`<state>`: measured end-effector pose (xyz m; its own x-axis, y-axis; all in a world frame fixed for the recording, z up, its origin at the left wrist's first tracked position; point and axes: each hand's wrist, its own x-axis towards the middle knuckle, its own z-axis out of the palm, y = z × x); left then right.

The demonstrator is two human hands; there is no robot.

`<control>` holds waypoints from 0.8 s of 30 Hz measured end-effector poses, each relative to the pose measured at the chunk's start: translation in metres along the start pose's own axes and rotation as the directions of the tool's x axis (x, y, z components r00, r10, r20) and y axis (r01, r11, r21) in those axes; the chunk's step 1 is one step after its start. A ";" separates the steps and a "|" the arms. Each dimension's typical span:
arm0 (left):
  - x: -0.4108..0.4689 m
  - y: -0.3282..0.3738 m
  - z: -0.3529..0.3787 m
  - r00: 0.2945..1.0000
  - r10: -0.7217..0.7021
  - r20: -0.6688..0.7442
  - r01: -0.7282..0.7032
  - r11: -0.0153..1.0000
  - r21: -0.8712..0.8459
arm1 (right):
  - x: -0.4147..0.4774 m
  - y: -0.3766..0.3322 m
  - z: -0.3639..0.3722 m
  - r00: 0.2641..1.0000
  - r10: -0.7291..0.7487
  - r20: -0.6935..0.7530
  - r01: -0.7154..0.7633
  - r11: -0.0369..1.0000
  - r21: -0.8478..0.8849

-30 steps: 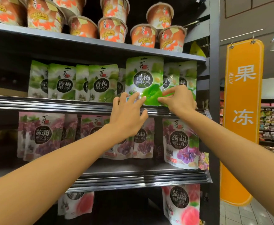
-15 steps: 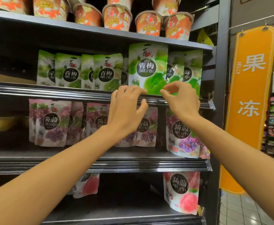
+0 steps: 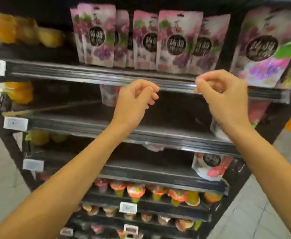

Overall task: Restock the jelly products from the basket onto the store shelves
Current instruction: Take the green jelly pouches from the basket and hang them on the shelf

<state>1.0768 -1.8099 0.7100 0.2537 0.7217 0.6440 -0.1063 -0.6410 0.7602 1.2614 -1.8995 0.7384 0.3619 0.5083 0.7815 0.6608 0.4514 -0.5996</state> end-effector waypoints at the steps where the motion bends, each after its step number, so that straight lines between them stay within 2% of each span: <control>1: -0.022 -0.019 -0.009 0.997 -0.076 0.021 0.076 0.997 -0.001 | -0.027 0.007 0.007 0.999 0.043 0.028 -0.044 0.999 0.018; 4: -0.090 -0.078 -0.040 0.958 -0.261 0.116 0.251 0.964 0.093 | -0.113 0.037 0.036 0.968 0.202 0.146 -0.204 0.979 -0.001; 7: -0.154 -0.145 -0.077 0.860 -0.477 0.183 0.451 0.877 0.166 | -0.204 0.072 0.069 0.884 0.389 0.257 -0.384 0.920 -0.074; 9: -0.196 -0.191 -0.102 0.768 -0.607 0.203 0.574 0.794 0.201 | -0.264 0.095 0.095 0.790 0.532 0.307 -0.508 0.847 -0.160; 12: -0.268 -0.255 -0.135 0.617 -0.774 0.143 0.748 0.633 0.198 | -0.350 0.129 0.138 0.573 0.734 0.363 -0.699 0.670 -0.252; 14: -0.323 -0.292 -0.150 0.506 -0.859 0.079 0.833 0.511 0.212 | -0.404 0.150 0.164 0.449 0.827 0.338 -0.784 0.546 -0.296; 16: -0.379 -0.327 -0.160 0.391 -0.919 0.053 0.897 0.393 0.202 | -0.460 0.171 0.188 0.359 0.892 0.274 -0.845 0.435 -0.309; 19: -0.454 -0.375 -0.165 0.255 -0.967 0.018 0.951 0.254 0.174 | -0.542 0.203 0.213 0.223 0.958 0.180 -0.900 0.274 -0.340; 22: -0.518 -0.424 -0.160 0.128 -0.991 -0.027 0.978 0.121 0.170 | -0.617 0.239 0.228 0.069 0.982 0.176 -0.918 0.132 -0.373; 24: -0.558 -0.466 -0.157 0.025 -0.998 -0.052 0.987 0.017 0.162 | -0.667 0.269 0.236 0.046 0.992 0.118 -0.920 0.088 -0.381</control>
<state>0.8333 -1.8734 0.0100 0.0625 0.6718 -0.7381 0.4047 0.6590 0.6340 1.0431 -1.9443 0.0149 0.5944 0.5581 -0.5791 -0.0240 -0.7074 -0.7064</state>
